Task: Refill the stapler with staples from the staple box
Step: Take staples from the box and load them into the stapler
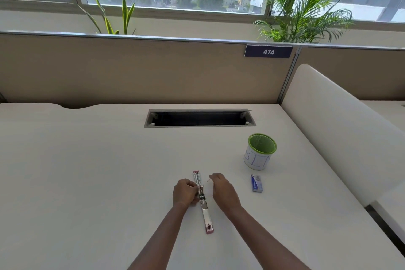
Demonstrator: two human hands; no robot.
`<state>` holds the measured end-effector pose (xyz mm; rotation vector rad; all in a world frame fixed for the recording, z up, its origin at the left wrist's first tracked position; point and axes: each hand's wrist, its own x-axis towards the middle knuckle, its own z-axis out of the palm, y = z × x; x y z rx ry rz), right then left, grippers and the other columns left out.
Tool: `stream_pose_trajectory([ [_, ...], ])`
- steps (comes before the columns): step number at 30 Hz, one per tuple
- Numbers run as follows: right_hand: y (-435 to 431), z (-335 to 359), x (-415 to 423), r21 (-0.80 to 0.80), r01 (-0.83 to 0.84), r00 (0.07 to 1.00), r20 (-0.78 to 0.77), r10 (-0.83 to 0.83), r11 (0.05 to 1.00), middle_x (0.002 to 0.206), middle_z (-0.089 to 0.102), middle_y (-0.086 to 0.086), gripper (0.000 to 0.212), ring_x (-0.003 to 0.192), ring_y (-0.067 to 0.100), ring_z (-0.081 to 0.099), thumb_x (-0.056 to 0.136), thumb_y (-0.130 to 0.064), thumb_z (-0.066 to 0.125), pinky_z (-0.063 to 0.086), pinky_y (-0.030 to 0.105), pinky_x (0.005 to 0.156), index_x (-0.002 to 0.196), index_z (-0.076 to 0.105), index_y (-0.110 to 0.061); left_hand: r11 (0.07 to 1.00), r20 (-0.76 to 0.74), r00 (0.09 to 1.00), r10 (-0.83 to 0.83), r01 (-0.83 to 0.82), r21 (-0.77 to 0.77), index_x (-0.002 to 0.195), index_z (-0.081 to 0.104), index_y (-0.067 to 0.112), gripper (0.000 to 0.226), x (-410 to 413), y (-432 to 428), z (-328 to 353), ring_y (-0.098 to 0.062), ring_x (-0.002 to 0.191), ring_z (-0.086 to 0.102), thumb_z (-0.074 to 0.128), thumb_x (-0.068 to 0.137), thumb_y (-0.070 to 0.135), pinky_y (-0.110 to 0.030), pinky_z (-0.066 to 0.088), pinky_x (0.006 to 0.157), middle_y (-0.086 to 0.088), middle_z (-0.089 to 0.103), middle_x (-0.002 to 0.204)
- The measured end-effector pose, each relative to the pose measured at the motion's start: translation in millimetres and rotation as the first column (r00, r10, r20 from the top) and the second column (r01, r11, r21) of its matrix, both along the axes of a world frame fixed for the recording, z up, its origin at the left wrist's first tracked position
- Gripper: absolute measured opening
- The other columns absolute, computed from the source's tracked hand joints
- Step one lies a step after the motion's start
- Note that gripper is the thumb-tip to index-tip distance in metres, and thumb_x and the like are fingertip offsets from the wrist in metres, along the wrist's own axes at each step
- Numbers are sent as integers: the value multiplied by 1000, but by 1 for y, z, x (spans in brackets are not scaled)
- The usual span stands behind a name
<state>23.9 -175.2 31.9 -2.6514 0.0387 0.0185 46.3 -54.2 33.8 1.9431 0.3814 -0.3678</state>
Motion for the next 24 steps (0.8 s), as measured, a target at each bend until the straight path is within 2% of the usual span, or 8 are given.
stream_pose_trajectory([
  [3,-5,-4,7,-87,-126,990,-73,119,988,152,29,8,53,136,21,34,88,8,29,31,32,110,138,35,-9,998,57,998,-17,14,60,90,65,4,12,-2,0,2,-29,61,65,53,87,5,-33,54,69,-15,68,81],
  [6,-6,-8,7,-172,-191,979,-106,175,966,148,34,13,44,136,23,32,90,5,31,35,37,109,133,39,-4,953,151,984,-92,43,299,107,65,11,24,-6,3,5,-27,99,64,47,91,12,-29,48,82,-8,67,110],
  [9,-4,-10,3,-276,-194,981,-80,178,942,130,47,14,33,121,27,44,90,5,34,48,41,92,119,48,-1,888,195,966,-171,65,455,114,60,15,28,-9,5,3,-23,111,56,41,94,12,-31,46,83,-7,57,121],
  [14,-6,-11,-1,-351,-180,983,-50,174,919,114,50,16,26,107,27,48,88,7,34,48,39,78,104,51,-3,761,186,934,-306,123,637,126,51,18,34,-11,10,-8,-19,120,46,38,95,17,-28,43,93,-3,48,130],
  [18,-10,-14,-1,-261,-101,995,-16,101,960,112,54,15,24,106,26,50,90,3,35,46,38,80,103,54,-3,635,139,896,-421,182,751,144,28,17,46,-14,16,-18,-17,141,24,29,99,25,-26,26,112,-6,30,149],
  [21,-17,-9,1,-70,41,997,62,-37,997,108,58,16,23,101,28,55,92,-3,39,46,37,81,102,60,-2,559,45,893,-449,241,793,150,11,17,52,-14,21,-30,-21,148,5,21,101,31,-35,10,119,-8,8,159],
  [23,-26,1,5,66,128,980,147,-136,990,104,59,19,21,94,32,58,93,-6,44,46,38,78,100,63,1,542,35,899,-436,231,808,150,12,15,54,-18,22,-28,-25,148,7,10,100,36,-41,11,119,-13,7,159],
  [24,-31,8,8,114,157,965,192,-177,981,103,58,21,20,91,34,59,93,-6,46,47,40,77,99,64,2,561,75,899,-431,202,803,148,23,11,61,-21,23,-24,-31,145,19,1,98,39,-45,20,116,-19,18,156],
])
